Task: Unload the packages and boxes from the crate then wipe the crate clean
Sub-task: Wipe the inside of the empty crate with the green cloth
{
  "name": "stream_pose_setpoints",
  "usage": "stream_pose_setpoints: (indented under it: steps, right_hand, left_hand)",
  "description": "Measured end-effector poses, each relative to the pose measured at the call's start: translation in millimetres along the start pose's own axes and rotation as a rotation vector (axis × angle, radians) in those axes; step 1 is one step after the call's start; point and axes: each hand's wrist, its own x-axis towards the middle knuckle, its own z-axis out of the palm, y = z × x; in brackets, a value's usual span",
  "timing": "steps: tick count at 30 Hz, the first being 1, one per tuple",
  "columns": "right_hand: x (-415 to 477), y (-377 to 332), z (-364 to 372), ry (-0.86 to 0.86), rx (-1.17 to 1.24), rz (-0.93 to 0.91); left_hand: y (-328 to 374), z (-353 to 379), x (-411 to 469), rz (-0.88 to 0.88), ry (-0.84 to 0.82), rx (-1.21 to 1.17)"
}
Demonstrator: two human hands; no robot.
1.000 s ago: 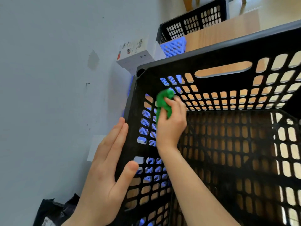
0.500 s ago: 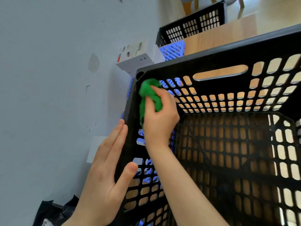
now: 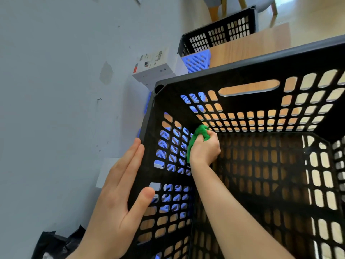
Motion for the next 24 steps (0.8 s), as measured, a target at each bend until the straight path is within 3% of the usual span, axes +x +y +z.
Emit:
stream_pose_setpoints:
  steps: [5, 10, 12, 16, 19, 21, 24]
  right_hand:
    - [-64, -56, -1, -0.072, 0.324, -0.436]
    - [-58, -48, 6, -0.028, 0.258, -0.745]
    - [-39, -22, 7, -0.024, 0.149, -0.699]
    - [-9, 17, 2, -0.021, 0.017, -0.231]
    - [4, 14, 1, -0.052, -0.063, -0.03]
    - [-2, -3, -2, -0.041, -0.002, 0.01]
    - [-36, -41, -5, -0.094, 0.209, -0.21]
  left_hand:
    - [1, 0, 1, -0.001, 0.001, 0.005]
    - [1, 1, 0, 0.002, 0.006, 0.003]
    - [1, 1, 1, 0.009, 0.016, 0.0]
    - [1, 0, 1, 0.017, 0.02, -0.003]
    - [1, 0, 2, 0.013, 0.024, -0.002]
    - [1, 0, 1, 0.012, 0.019, 0.006]
    - [0, 0, 1, 0.014, 0.026, 0.007]
